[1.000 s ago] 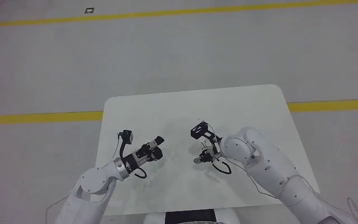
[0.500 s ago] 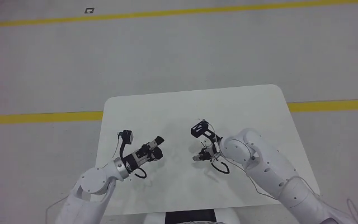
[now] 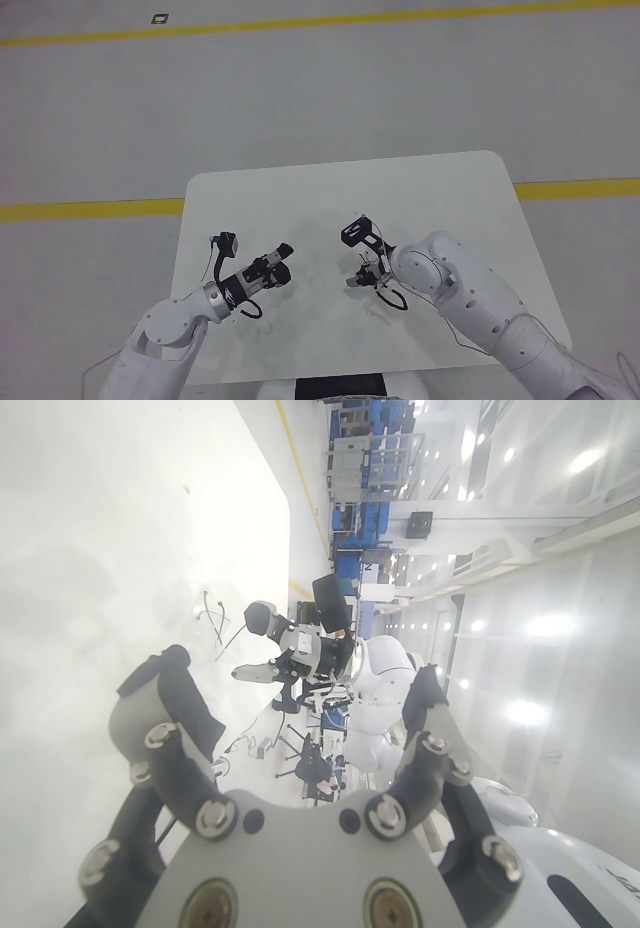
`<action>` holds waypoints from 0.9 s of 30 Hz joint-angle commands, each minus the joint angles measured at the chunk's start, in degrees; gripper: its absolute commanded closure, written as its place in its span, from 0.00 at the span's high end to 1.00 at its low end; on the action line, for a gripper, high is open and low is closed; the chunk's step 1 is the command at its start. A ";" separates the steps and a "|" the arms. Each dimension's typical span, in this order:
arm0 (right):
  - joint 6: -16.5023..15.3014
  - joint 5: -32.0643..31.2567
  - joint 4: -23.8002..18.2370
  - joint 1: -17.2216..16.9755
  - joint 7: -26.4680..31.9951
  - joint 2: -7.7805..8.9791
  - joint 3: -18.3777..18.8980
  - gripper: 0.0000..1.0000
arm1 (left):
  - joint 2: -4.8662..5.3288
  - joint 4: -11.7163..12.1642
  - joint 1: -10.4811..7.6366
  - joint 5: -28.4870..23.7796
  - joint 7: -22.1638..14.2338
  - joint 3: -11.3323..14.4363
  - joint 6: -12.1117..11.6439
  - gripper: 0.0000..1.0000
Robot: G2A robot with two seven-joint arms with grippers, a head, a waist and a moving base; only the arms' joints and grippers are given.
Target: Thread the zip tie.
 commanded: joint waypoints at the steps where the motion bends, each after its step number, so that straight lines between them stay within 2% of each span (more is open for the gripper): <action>1: 0.16 -0.31 -0.14 0.04 0.19 -0.02 -0.07 0.47 | 0.00 0.00 0.00 0.00 0.00 0.00 0.00 1.00; 8: 0.77 -1.49 -0.35 0.13 0.27 -0.06 -0.01 0.32 | 0.00 0.00 0.00 0.00 0.00 0.00 0.00 1.00; 11: 1.01 -1.81 -0.33 0.05 0.28 -0.05 0.16 0.29 | 0.00 0.00 0.00 0.00 0.00 0.00 0.00 1.00; 19: 1.40 -2.34 0.49 0.04 -0.11 -0.18 0.17 0.30 | 0.00 0.00 0.00 0.00 0.00 0.00 0.00 1.00; 27: 2.36 -3.05 1.31 0.29 -1.02 -0.53 -0.42 0.21 | 0.00 0.00 0.00 0.00 0.00 0.00 0.00 1.00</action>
